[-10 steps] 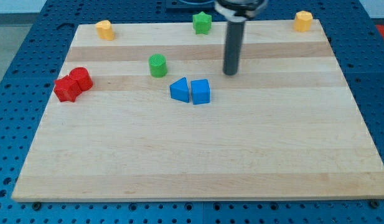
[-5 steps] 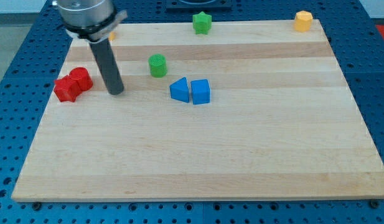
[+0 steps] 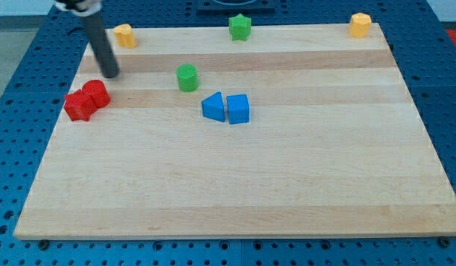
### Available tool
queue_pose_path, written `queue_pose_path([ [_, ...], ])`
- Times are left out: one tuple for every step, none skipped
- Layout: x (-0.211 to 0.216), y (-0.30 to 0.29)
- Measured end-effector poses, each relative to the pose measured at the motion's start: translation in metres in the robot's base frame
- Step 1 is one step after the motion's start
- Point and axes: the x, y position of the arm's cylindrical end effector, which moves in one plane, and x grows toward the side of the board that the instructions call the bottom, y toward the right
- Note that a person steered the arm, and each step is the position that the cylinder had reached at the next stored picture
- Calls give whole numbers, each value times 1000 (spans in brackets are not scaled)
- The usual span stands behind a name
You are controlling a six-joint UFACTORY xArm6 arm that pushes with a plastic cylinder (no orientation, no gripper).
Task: Push the red star towards blue triangle
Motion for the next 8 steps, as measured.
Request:
queue_pose_path([
  [5,-45],
  [8,-46],
  [33,-46],
  [60,-46],
  [86,-41],
  [123,-28],
  [140,1],
  [135,26],
])
